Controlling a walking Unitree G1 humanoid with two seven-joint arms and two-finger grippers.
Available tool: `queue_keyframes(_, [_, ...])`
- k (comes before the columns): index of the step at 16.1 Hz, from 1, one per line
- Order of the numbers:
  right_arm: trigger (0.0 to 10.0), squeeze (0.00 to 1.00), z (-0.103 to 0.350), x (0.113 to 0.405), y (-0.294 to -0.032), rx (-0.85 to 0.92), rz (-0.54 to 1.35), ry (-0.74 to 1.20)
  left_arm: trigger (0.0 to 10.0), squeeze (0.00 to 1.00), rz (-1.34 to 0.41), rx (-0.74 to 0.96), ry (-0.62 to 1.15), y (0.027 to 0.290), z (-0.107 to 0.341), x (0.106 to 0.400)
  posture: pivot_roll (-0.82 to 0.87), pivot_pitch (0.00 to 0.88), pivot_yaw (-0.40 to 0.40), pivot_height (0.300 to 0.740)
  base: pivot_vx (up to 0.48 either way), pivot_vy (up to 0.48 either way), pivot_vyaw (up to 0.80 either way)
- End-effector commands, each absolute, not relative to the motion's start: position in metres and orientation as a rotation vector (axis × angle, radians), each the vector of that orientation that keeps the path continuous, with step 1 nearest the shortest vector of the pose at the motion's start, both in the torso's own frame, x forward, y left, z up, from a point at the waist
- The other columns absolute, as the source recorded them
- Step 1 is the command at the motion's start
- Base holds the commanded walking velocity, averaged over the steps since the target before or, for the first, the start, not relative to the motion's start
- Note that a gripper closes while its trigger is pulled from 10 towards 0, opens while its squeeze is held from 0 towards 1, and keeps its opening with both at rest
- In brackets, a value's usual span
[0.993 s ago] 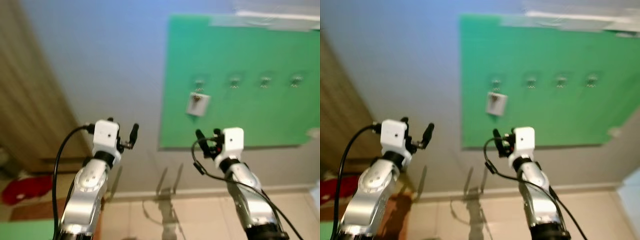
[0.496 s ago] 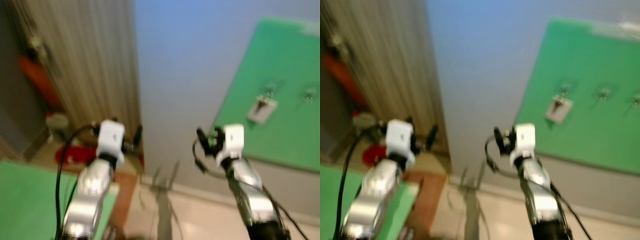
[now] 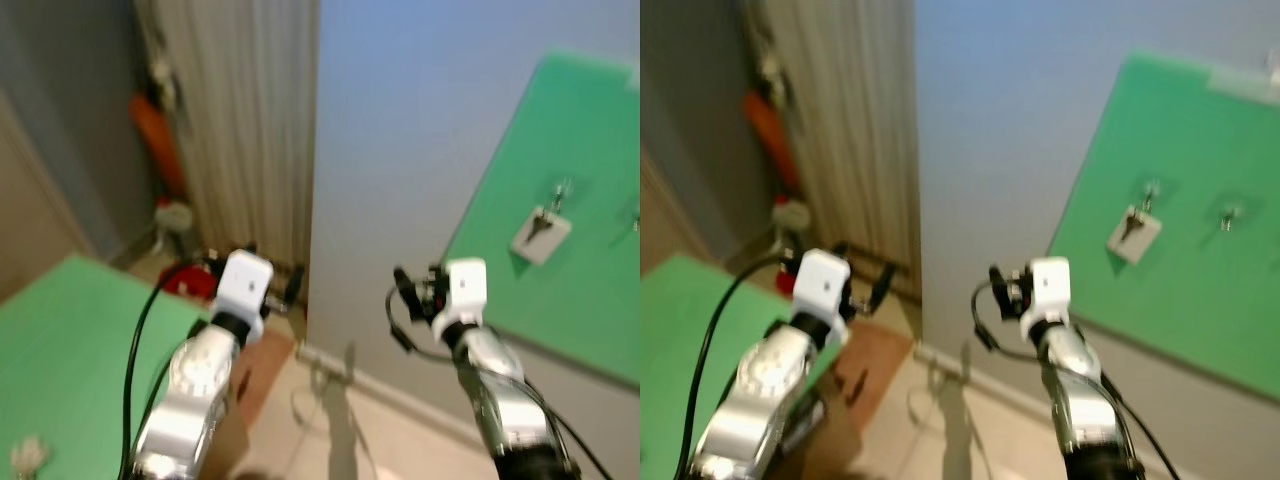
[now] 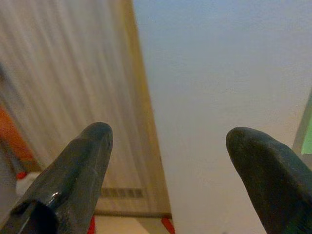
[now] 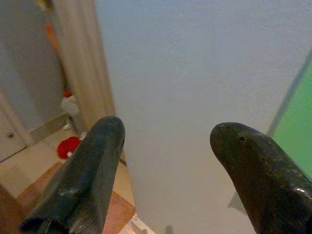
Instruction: Hang keys on a hook
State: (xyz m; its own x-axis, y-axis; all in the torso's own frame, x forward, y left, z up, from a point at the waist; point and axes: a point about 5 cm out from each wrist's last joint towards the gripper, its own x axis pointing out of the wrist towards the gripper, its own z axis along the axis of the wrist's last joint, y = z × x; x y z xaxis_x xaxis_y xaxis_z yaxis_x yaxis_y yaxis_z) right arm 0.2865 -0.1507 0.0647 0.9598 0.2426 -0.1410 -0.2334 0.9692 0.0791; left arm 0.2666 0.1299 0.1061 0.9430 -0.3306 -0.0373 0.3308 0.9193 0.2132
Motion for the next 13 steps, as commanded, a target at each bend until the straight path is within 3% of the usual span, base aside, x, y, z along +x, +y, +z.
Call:
queue_keyframes(1, [10.0,0.00,0.065,0.287,-0.148,0.061,0.250,0.153,10.0,0.00,-0.331,0.216,0.000,0.133,0.108,0.270,0.02,0.000,-0.012,0.736,0.259,-0.375,0.78])
queue_keyframes(5, [10.0,0.00,0.065,0.288,-0.150,0.050,0.253,0.154,10.0,0.00,-0.222,0.257,0.023,0.152,0.109,0.285,0.02,0.000,-0.021,0.736,0.000,0.000,0.76])
queue_keyframes(8, [10.0,0.00,0.069,0.289,-0.158,0.016,0.210,0.097,10.0,0.00,-0.024,0.116,-0.058,0.180,0.117,0.285,0.02,0.000,-0.016,0.736,0.000,0.000,0.76])
queue_keyframes(10, [10.0,0.00,0.069,0.289,-0.158,0.024,0.196,0.094,10.0,0.00,0.013,0.160,-0.039,0.186,0.114,0.282,0.02,0.000,-0.016,0.736,0.000,0.000,0.76])
queue_keyframes(11, [10.0,0.00,0.067,0.291,-0.161,-0.018,0.153,0.103,10.0,0.65,0.000,0.151,-0.034,0.184,0.113,0.282,0.02,0.000,-0.018,0.736,0.000,0.000,0.80])
queue_keyframes(12, [10.0,0.00,0.067,0.292,-0.160,0.000,0.157,0.110,10.0,1.00,-0.025,0.144,-0.053,0.180,0.116,0.283,0.02,0.000,-0.015,0.736,0.000,0.000,0.80])
queue_keyframes(13, [10.0,0.00,0.067,0.293,-0.159,0.006,0.165,0.112,10.0,1.00,-0.035,0.149,-0.049,0.178,0.116,0.284,0.02,0.000,-0.015,0.736,0.000,0.000,0.80])
